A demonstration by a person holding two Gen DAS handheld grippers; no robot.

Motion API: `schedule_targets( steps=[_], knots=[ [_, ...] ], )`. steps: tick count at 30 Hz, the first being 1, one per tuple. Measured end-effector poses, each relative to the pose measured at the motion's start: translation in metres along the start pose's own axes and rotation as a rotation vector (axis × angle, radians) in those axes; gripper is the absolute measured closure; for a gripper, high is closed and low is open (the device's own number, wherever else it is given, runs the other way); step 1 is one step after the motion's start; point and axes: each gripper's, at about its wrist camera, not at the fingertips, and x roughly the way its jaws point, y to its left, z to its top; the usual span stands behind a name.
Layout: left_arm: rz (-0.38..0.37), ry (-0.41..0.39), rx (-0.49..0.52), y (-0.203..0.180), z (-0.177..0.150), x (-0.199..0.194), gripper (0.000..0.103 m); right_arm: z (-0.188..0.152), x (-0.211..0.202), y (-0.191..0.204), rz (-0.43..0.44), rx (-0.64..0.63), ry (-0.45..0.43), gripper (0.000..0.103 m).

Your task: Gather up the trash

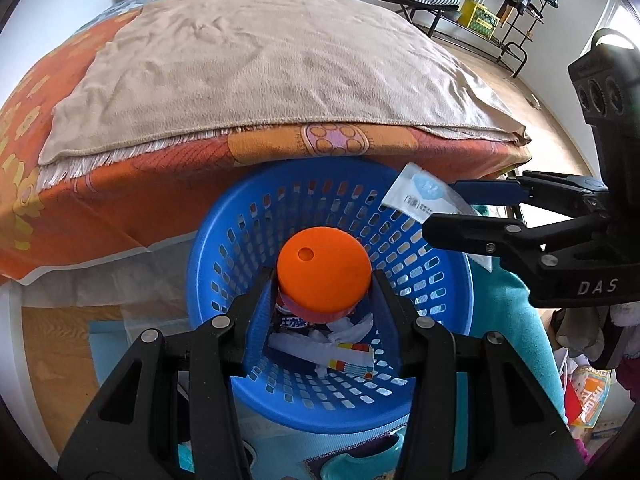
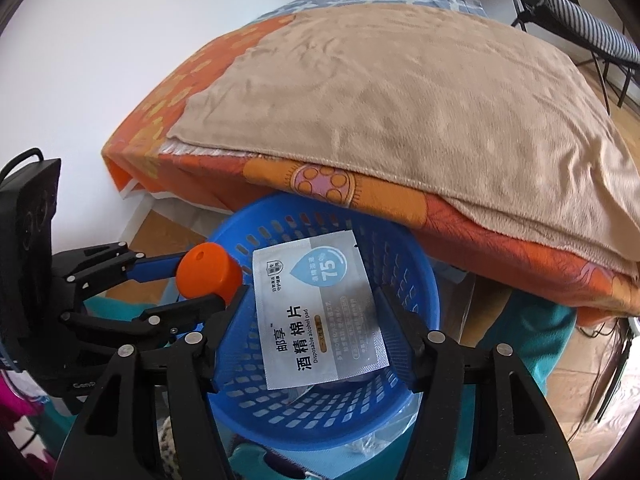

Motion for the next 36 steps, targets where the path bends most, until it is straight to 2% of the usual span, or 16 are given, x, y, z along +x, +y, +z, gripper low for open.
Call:
schedule_targets(
  steps=[7,9,10,26,36],
  knots=[
    [0.000,0.010,0.008,-0.001,0.000,0.002,0.053,0.000,0.005,-0.005,-0.015,0.024,0.019,0.041],
    [-0.001,0.004,0.006,-0.001,0.000,0.001,0.041,0.000,0.004,-0.006,-0.016,0.030,0.018,0.041],
    [-0.002,-0.002,0.004,0.000,0.001,0.001,0.041,0.000,0.004,-0.007,-0.016,0.032,0.019,0.041],
    [0.018,0.003,-0.016,0.004,0.003,0.001,0.040,0.004,-0.002,-0.004,-0.041,0.033,0.002,0.041],
    [0.021,-0.025,-0.047,0.010,0.021,-0.015,0.040,0.017,-0.021,0.007,-0.093,-0.001,-0.049,0.040]
  ],
)
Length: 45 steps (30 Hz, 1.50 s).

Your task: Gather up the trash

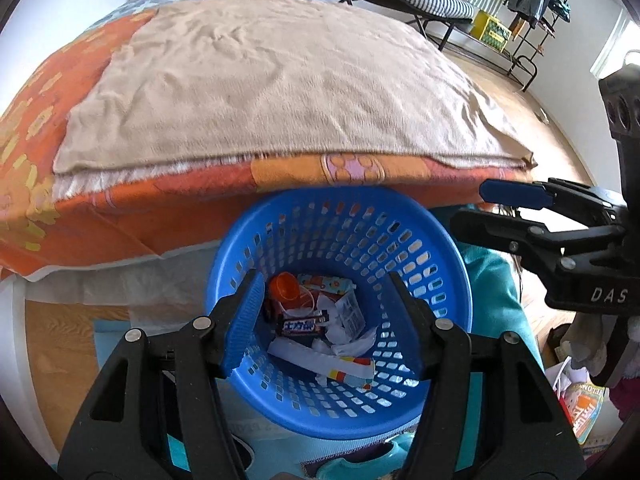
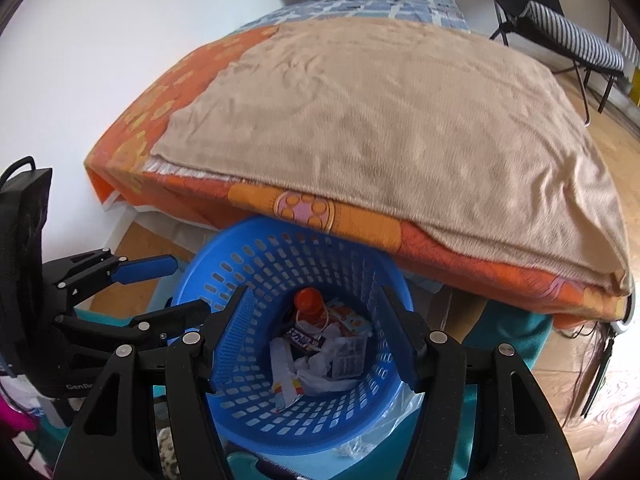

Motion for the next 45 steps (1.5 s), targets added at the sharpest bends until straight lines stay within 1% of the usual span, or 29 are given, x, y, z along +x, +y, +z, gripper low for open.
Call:
schedule_targets(
  steps=[4,6,11,19,20,21,22,23,27,31,34,37,39,45],
  knots=[
    [0.006,-0.023,0.004,0.000,0.012,-0.011,0.040,0.010,-0.012,0.005,-0.010,-0.007,-0.039,0.037],
    [0.008,-0.028,0.011,0.001,0.018,-0.016,0.032,0.016,-0.017,0.008,-0.014,-0.011,-0.060,0.036],
    [0.045,-0.055,0.057,0.001,0.034,-0.031,0.032,0.031,-0.026,0.014,-0.024,-0.010,-0.107,0.034],
    [0.120,-0.144,0.108,0.010,0.075,-0.068,0.032,0.054,-0.044,0.018,-0.036,0.009,-0.173,0.034],
    [0.124,-0.154,0.110,0.012,0.080,-0.071,0.030,0.057,-0.045,0.019,-0.038,0.008,-0.179,0.034],
    [0.128,-0.168,0.112,0.013,0.086,-0.075,0.025,0.061,-0.049,0.020,-0.040,0.008,-0.190,0.034],
    [0.130,-0.180,0.112,0.014,0.090,-0.078,0.022,0.063,-0.051,0.020,-0.043,0.007,-0.199,0.034],
    [0.131,-0.195,0.111,0.015,0.095,-0.081,0.019,0.066,-0.054,0.021,-0.047,0.006,-0.209,0.034],
    [0.119,-0.238,0.086,0.020,0.110,-0.089,0.019,0.078,-0.068,0.019,-0.070,0.012,-0.259,0.034],
    [0.112,-0.277,0.058,0.026,0.120,-0.096,0.019,0.087,-0.081,0.014,-0.065,0.032,-0.300,0.031],
    [0.108,-0.318,0.017,0.032,0.126,-0.102,0.019,0.092,-0.086,0.012,-0.068,0.036,-0.326,0.031],
    [0.085,-0.345,-0.032,0.039,0.132,-0.106,0.019,0.094,-0.089,0.012,-0.081,0.037,-0.345,0.030],
    [0.087,-0.363,-0.051,0.041,0.136,-0.109,0.019,0.095,-0.088,0.009,-0.079,0.048,-0.352,0.028],
    [0.088,-0.403,-0.055,0.037,0.141,-0.117,0.018,0.100,-0.084,-0.002,-0.057,0.097,-0.363,0.026]
  ],
)
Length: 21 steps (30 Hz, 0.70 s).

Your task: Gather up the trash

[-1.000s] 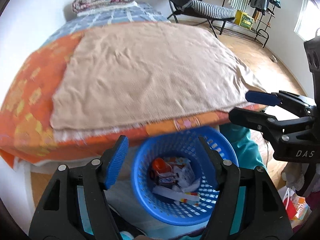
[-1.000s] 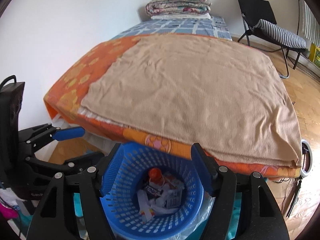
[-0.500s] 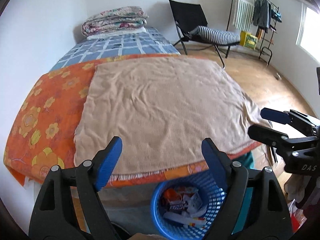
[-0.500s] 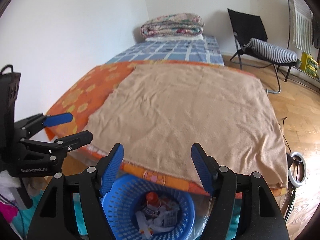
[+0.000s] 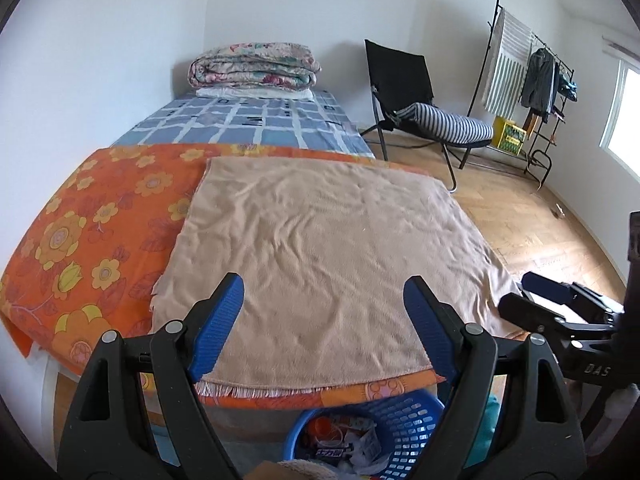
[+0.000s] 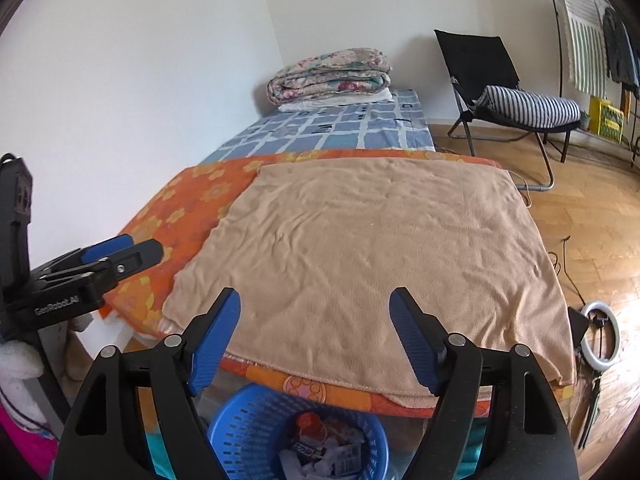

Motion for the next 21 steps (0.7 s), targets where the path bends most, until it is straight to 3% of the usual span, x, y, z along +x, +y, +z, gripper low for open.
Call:
schedule_targets(
  steps=[5,8,21],
  knots=[
    [0.016,-0.030,0.019,-0.0058,0.0007,-0.0059,0.018,0.0019,0.0015,-0.0026,0.002,0.018,-0.006,0.026],
    [0.019,-0.036,0.010,-0.0058,-0.0002,-0.0068,0.002,0.0030,0.0006,-0.0017,-0.004,0.016,-0.013,0.026],
    [0.046,-0.037,0.002,-0.0044,-0.0039,-0.0100,0.001,0.0035,-0.0015,0.0025,-0.020,0.015,-0.019,0.025]
  ],
)
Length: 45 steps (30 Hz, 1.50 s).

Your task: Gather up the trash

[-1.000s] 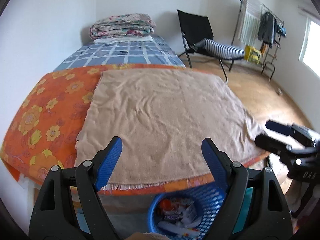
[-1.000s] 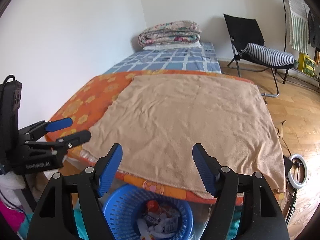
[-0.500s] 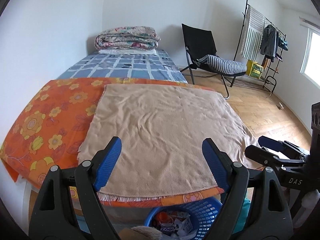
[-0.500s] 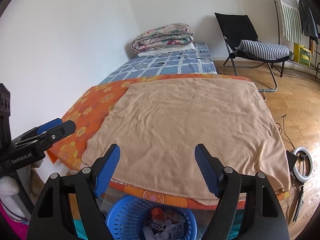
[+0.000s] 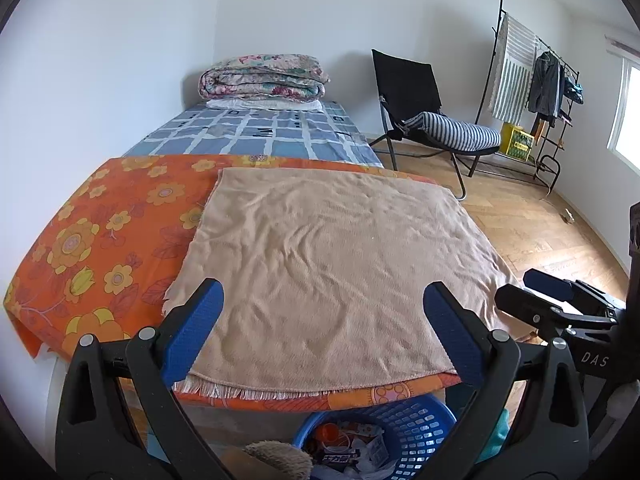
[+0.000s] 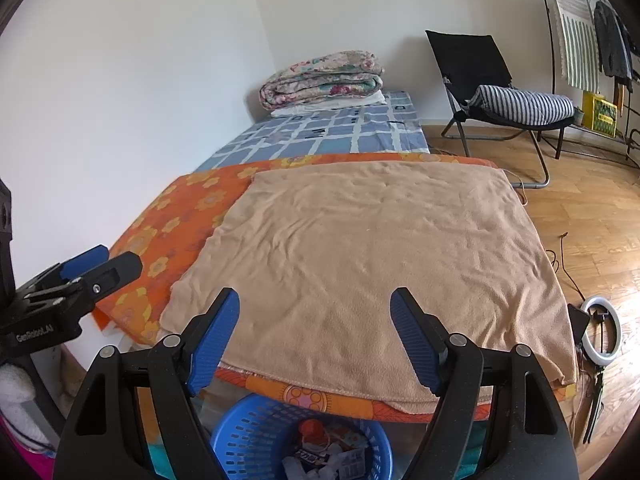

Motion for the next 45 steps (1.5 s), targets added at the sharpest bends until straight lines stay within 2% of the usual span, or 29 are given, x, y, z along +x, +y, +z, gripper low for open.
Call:
schedule_targets(
  steps=[33,45],
  knots=[
    [0.002,0.009,-0.005,0.001,-0.005,0.000,0.001,-0.003,0.007,0.002,0.008,0.039,0.031,0.024],
    [0.008,0.021,-0.013,0.000,-0.016,0.000,0.001,-0.003,0.008,0.003,0.010,0.043,0.035,0.023]
  ],
)
